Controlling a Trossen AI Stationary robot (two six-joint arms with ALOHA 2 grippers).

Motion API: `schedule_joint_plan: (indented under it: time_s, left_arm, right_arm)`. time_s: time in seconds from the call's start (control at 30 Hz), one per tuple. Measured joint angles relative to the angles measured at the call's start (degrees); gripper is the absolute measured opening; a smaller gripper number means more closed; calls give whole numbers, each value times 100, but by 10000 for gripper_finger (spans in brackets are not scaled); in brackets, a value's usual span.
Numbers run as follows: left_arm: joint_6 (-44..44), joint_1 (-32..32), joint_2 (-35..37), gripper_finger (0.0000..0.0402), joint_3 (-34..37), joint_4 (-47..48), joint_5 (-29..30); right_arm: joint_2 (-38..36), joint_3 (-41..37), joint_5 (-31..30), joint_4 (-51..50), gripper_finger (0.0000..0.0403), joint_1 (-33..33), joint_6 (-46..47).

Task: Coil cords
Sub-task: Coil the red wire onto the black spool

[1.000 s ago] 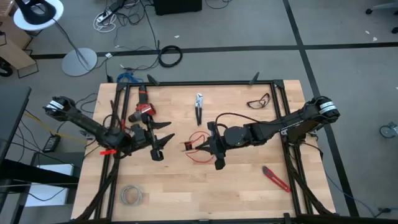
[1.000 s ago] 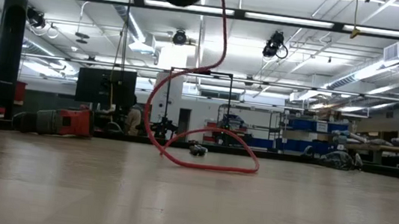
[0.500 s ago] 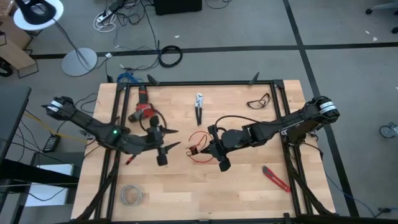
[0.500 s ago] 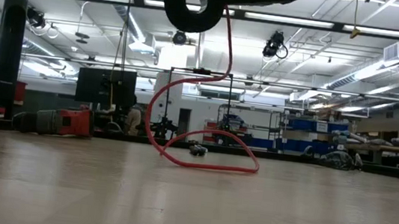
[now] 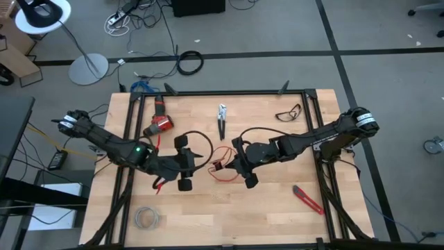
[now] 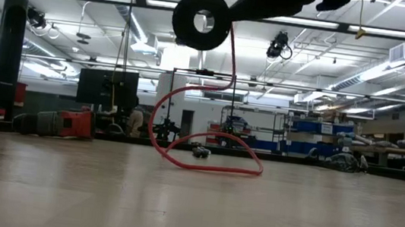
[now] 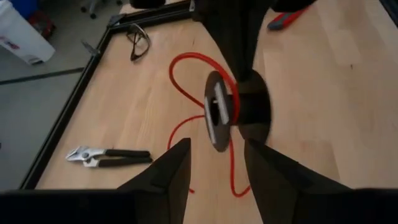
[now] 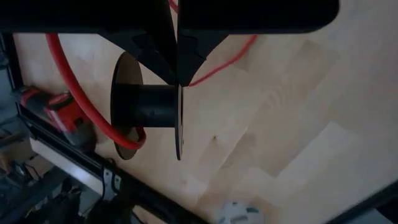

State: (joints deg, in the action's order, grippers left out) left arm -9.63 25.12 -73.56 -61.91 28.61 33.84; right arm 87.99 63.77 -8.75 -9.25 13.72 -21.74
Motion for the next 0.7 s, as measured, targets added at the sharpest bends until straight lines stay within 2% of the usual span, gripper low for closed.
schedule_joint_plan:
  time_s: [0.13,0.47,0.7]
  left_arm:
    - [-124,-36,-113,153,-2,163,16]
    - [-113,-243,-407,153,-24,154,-37]
    - [25,-314,-402,152,-374,504,-9]
  right_arm:
    - [0,5,79,-70,0,-43,-114]
    - [1,733,113,-1013,0,-149,-337]
    - [447,1125,259,-1540,0,-185,-444]
